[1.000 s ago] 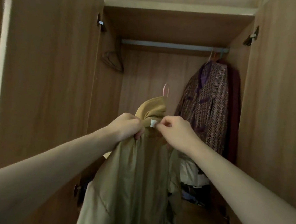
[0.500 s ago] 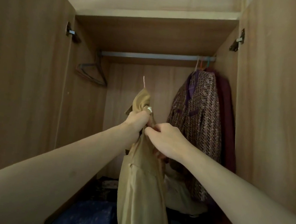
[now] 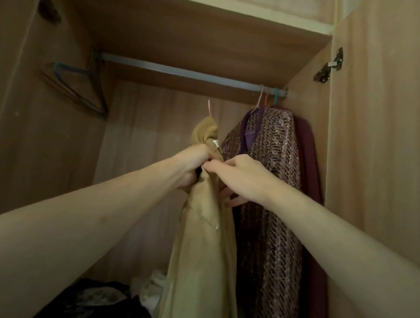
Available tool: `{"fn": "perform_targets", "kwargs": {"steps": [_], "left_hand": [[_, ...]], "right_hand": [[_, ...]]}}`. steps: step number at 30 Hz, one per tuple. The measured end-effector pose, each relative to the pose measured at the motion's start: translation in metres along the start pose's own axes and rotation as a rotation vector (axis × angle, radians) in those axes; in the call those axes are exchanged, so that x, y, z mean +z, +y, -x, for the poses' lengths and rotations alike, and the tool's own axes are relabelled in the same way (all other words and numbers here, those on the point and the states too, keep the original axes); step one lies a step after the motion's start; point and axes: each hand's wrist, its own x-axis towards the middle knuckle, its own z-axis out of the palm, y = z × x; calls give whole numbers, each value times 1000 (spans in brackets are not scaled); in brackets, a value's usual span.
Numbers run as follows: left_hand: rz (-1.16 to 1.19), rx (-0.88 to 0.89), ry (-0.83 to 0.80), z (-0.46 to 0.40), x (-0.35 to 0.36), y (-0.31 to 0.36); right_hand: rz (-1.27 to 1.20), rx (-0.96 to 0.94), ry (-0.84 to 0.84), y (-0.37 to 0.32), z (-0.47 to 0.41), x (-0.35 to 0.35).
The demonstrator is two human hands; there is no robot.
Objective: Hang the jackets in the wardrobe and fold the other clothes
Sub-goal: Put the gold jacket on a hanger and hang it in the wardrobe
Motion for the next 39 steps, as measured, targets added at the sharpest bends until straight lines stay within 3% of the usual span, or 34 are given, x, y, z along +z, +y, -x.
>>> {"fn": "perform_targets", "kwargs": {"steps": [3,6,12,18,23,31,39], "left_hand": [[32,54,-158,-30,-9,7],[44,138,-275,-60,-12,5],[-26,210,-249,-108,-1,6],[-89,206,-330,-152,5,25],[-81,340,-263,-191,19,42],[-149,298,-248,-244,37,72],[-226,384,-159,-306,68,96]], "right_hand": [[133,-63,88,-6,-27,0],[504,-151,212,-4,-53,9],[786,-95,440,15,-86,21],[1054,-84,602,23,-123,13],[979,-48,608,33,-160,-8],[820,-63,626,53,-209,-40],[777,4,712,76,-261,-69]]}}
